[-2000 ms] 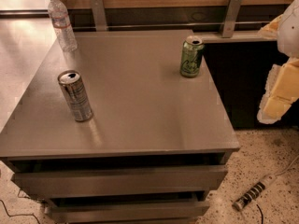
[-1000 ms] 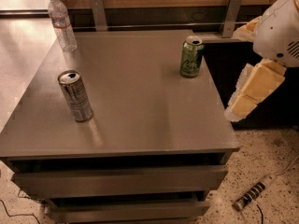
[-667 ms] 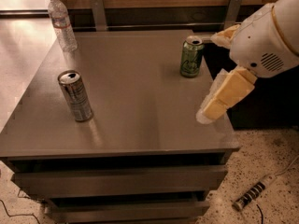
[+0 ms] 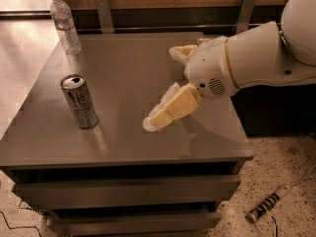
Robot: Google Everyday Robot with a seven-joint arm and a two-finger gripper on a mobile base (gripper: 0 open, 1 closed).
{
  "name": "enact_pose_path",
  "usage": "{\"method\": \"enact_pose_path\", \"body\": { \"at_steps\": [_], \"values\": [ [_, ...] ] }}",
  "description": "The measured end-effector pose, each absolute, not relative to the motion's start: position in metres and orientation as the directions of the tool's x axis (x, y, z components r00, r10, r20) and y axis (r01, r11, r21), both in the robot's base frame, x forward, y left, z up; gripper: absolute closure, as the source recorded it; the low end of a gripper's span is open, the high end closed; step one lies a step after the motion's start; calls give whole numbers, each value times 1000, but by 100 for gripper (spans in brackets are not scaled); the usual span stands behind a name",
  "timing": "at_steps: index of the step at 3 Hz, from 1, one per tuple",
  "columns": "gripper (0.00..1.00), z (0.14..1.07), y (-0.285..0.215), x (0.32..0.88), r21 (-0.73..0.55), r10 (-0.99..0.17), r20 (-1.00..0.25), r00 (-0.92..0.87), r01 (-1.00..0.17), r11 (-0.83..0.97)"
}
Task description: Move redbull can near water bottle
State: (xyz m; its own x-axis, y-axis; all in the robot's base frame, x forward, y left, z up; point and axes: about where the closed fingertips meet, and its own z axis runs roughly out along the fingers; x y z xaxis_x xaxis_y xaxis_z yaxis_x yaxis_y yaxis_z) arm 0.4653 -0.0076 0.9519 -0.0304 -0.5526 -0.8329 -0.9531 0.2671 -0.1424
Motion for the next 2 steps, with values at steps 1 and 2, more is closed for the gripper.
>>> {"method": "enact_pose_path", "body": {
  "at_steps": [1,2],
  "values": [
    [0,944,16,469,-114,-503,-864,-33,-959,259],
    [0,943,20,473,-121,-499,-866,-23,-959,256]
  ]
}}
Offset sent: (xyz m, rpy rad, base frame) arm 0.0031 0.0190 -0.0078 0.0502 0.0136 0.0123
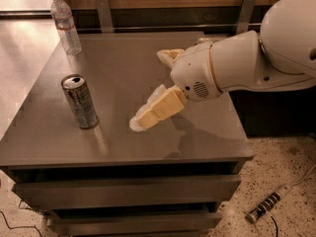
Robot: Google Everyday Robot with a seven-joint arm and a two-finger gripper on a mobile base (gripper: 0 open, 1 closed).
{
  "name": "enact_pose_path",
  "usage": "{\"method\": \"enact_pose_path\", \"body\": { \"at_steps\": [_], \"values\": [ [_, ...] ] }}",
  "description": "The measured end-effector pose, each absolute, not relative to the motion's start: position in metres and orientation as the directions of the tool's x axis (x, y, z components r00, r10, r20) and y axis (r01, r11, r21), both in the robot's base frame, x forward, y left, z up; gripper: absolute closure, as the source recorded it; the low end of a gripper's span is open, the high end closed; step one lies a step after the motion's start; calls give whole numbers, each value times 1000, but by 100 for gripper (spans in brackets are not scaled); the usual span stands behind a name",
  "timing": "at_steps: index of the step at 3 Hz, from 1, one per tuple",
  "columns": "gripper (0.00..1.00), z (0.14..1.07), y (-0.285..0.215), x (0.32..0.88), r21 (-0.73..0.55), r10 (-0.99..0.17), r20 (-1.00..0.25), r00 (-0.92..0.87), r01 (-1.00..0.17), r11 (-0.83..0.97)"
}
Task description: Move redbull can near water bottle
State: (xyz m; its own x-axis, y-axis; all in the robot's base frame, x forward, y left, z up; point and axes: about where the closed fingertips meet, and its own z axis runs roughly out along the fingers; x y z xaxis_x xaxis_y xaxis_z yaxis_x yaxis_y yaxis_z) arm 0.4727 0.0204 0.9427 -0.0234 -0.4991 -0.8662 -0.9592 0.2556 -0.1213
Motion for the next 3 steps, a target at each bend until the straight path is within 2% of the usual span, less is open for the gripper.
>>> {"method": "enact_pose_path", "body": {
  "at_steps": [2,3],
  "values": [
    [0,923,78,513,-165,-399,-914,73,-966,200],
    [0,914,106,516,-129,-326,-943,67,-976,173]
  ]
}}
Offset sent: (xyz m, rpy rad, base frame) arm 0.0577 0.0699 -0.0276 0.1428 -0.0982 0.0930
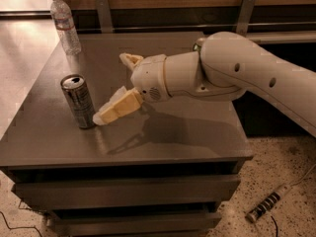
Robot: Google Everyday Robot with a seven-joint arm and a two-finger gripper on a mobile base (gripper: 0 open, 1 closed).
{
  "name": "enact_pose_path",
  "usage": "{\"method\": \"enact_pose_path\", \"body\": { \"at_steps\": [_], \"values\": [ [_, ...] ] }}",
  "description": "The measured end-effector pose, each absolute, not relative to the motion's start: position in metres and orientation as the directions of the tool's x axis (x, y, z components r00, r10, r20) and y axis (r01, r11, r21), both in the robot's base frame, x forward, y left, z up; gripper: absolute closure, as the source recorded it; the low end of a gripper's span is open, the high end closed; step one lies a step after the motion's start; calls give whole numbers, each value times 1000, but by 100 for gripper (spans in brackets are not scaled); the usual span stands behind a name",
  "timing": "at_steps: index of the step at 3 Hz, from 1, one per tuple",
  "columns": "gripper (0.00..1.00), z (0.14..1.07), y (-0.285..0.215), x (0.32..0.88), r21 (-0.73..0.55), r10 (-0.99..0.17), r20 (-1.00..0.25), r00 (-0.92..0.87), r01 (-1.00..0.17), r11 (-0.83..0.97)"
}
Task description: Move redbull can near water bottle
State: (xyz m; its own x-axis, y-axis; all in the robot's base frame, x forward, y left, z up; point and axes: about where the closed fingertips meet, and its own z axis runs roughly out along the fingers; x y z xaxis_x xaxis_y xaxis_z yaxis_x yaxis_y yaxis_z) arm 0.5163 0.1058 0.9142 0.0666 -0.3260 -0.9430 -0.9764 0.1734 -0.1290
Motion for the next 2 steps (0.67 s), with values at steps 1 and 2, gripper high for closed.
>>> {"method": "enact_pose_path", "body": {
  "at_steps": [1,2],
  "values": [
    [0,904,141,519,-94,-245,-968,61,-987,128],
    [0,898,159,521,-83,-205,-977,61,-991,103]
  ]
}}
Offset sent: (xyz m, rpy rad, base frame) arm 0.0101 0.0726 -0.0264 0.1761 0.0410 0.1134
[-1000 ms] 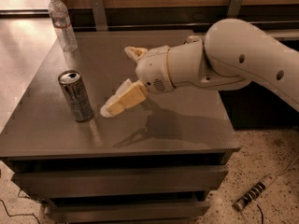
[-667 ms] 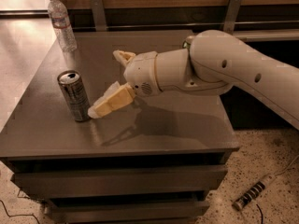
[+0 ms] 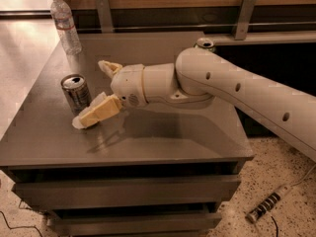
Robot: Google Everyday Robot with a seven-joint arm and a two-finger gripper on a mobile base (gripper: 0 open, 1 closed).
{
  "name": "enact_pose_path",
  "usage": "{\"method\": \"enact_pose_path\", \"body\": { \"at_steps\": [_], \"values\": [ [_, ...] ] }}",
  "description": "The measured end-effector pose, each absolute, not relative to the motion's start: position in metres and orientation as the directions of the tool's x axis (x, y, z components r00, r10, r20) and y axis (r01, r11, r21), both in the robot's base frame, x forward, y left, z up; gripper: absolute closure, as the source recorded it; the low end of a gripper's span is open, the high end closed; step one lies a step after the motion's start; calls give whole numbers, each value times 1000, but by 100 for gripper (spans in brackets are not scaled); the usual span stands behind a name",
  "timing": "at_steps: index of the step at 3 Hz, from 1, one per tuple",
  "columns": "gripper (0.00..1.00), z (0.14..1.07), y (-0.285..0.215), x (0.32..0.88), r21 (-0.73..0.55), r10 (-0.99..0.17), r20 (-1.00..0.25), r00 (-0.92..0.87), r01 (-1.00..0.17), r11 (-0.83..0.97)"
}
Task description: Move redbull can near water bottle
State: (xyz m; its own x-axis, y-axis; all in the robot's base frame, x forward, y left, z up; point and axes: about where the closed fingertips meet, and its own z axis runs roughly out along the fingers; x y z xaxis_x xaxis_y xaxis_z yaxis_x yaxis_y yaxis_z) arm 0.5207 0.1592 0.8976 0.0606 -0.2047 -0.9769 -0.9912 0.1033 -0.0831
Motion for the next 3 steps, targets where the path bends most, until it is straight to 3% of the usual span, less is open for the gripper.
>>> {"method": "enact_pose_path", "body": {
  "at_steps": [1,2,3],
  "values": [
    [0,888,170,522,-86,-141,-987,72,-992,97],
    [10,886,174,521,-96,-124,-989,85,-991,88],
    [34,887,176,520,-96,-125,-988,85,-992,85]
  ]
}}
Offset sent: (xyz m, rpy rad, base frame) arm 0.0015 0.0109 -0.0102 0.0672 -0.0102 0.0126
